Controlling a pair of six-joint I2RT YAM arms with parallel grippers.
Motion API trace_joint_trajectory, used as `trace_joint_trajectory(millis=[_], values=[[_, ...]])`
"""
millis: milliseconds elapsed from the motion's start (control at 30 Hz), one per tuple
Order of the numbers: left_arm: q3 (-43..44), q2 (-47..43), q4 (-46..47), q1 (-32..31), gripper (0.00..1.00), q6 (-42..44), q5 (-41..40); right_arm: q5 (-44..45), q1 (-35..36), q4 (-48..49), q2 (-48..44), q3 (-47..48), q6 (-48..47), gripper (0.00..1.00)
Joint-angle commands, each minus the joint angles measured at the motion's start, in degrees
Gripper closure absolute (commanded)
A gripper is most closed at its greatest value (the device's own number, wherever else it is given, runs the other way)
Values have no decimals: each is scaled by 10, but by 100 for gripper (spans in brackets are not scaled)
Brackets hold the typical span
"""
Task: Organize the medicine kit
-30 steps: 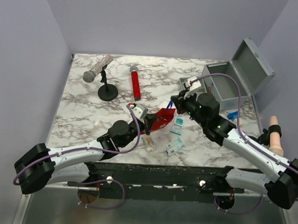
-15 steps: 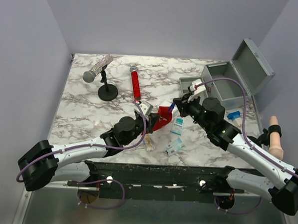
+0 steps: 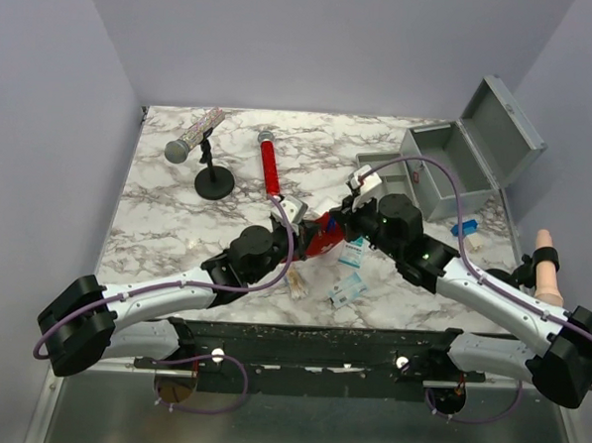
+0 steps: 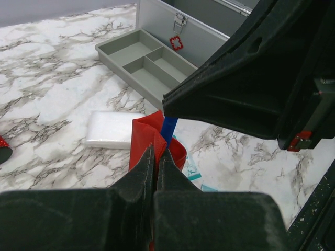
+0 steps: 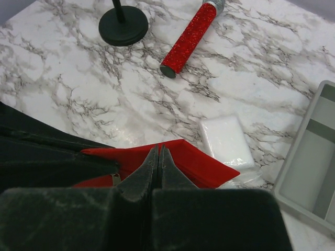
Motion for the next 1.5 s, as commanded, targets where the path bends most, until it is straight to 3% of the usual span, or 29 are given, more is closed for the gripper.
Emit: trace_joint_trajectory(millis=[0, 367, 767, 867, 967, 1267, 1400, 1467], values=[[1, -11, 5, 1, 100, -6, -4, 19, 15, -21, 16, -11, -25, 99], [-28, -39, 7, 29, 100, -23, -12, 88, 47, -61, 48, -7, -69, 99], [-50, -40, 38, 31, 100, -25, 1, 0, 82, -83, 116, 21, -54, 99], [-51, -44, 36, 32, 100, -20, -3, 3, 84, -95, 126, 32, -36, 77], [-56, -49, 35, 32, 100, -14, -4, 28, 84, -93, 108, 32, -4, 65], [-74, -62, 27, 31, 100, -17, -13, 130, 79, -103, 13, 47, 40, 51], [-77, -64, 29, 31, 100, -17, -12, 115, 59, -102, -7, 36, 71, 55], [-77, -65, 30, 31, 100, -17, -9, 103, 58, -103, 3, 35, 73, 70]])
